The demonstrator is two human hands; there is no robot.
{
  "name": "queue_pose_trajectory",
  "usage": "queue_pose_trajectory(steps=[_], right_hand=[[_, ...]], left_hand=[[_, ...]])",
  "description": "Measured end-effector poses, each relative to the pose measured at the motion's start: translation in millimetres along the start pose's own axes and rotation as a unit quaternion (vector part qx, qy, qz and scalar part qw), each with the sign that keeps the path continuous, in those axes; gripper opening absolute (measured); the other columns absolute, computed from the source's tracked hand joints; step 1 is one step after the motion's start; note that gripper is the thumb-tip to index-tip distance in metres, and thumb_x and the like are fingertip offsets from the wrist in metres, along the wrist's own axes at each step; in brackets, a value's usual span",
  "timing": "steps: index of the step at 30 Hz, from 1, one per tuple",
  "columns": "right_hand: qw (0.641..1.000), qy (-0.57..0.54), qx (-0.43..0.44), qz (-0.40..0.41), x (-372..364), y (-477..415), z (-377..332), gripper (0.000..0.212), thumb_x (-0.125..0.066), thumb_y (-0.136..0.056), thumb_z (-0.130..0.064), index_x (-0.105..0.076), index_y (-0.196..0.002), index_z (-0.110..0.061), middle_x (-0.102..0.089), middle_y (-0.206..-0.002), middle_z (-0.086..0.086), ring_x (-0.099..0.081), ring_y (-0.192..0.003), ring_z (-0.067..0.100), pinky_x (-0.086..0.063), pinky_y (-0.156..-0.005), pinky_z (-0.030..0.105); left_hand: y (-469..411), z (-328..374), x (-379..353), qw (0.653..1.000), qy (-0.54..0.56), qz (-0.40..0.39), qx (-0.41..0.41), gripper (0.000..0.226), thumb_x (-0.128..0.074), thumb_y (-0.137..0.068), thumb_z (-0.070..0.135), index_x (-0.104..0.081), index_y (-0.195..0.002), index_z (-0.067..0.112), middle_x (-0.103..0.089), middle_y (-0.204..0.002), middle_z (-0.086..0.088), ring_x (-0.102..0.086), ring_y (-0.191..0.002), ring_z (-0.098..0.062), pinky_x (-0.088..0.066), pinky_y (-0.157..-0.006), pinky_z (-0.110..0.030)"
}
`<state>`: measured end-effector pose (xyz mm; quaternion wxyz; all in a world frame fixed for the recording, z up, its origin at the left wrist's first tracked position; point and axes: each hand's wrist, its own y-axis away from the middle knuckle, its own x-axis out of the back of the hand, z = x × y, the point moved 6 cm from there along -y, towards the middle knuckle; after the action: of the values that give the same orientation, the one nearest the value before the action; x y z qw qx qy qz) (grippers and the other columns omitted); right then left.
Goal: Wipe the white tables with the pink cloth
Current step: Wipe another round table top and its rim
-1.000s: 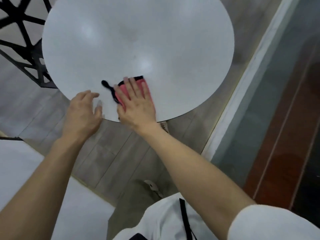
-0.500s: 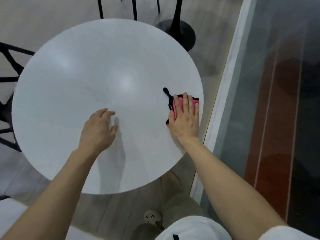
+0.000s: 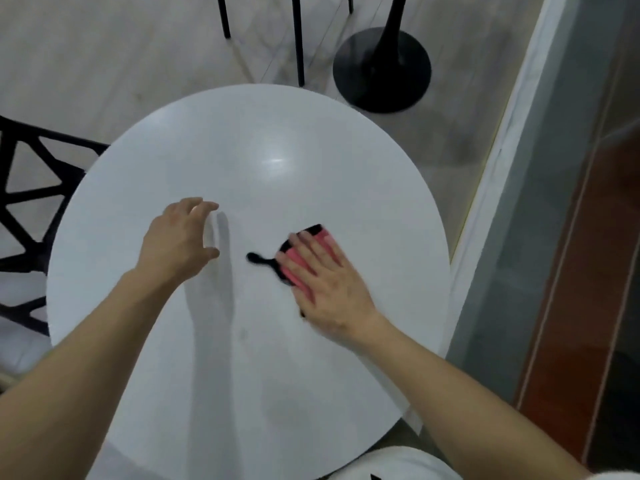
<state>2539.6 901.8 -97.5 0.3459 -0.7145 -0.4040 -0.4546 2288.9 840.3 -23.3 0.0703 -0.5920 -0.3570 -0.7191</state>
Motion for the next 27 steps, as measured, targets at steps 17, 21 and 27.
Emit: queue_pose_trajectory(steps=[17, 21, 27], right_hand=[[0.999, 0.048, 0.009, -0.024, 13, -115, 62, 0.062, -0.043, -0.111, -0.035, -0.029, -0.171, -0.026, -0.015, -0.18, 0.006, -0.005, -0.168, 0.021, -0.012, -0.135, 0.055], [0.981, 0.103, -0.167, -0.007, 36, -163, 139, 0.065, -0.035, -0.111, -0.043, -0.02, -0.172, -0.029, -0.01, -0.181, 0.008, -0.003, -0.168, 0.022, -0.01, -0.135, 0.054], [0.995, 0.08, -0.04, -0.05, -23, -311, 11, 0.065, -0.024, -0.11, -0.045, -0.018, -0.173, -0.028, -0.008, -0.181, 0.01, -0.001, -0.168, 0.026, -0.001, -0.135, 0.053]], left_hand=[[-42, -29, 5, 0.997, -0.019, -0.052, 0.046, 0.164, -0.109, -0.044, 0.055, -0.009, -0.173, 0.038, -0.012, -0.179, -0.005, -0.015, -0.164, -0.034, -0.036, -0.126, -0.053], [-46, -36, 3, 0.998, -0.016, -0.05, 0.041, 0.164, -0.105, -0.044, 0.063, -0.007, -0.173, 0.043, -0.01, -0.18, -0.001, -0.015, -0.163, -0.031, -0.04, -0.123, -0.05], [-46, -38, -1, 0.998, -0.039, -0.036, 0.034, 0.165, -0.101, -0.044, 0.071, 0.0, -0.172, 0.046, -0.006, -0.181, -0.002, -0.014, -0.164, -0.031, -0.036, -0.124, -0.049]])
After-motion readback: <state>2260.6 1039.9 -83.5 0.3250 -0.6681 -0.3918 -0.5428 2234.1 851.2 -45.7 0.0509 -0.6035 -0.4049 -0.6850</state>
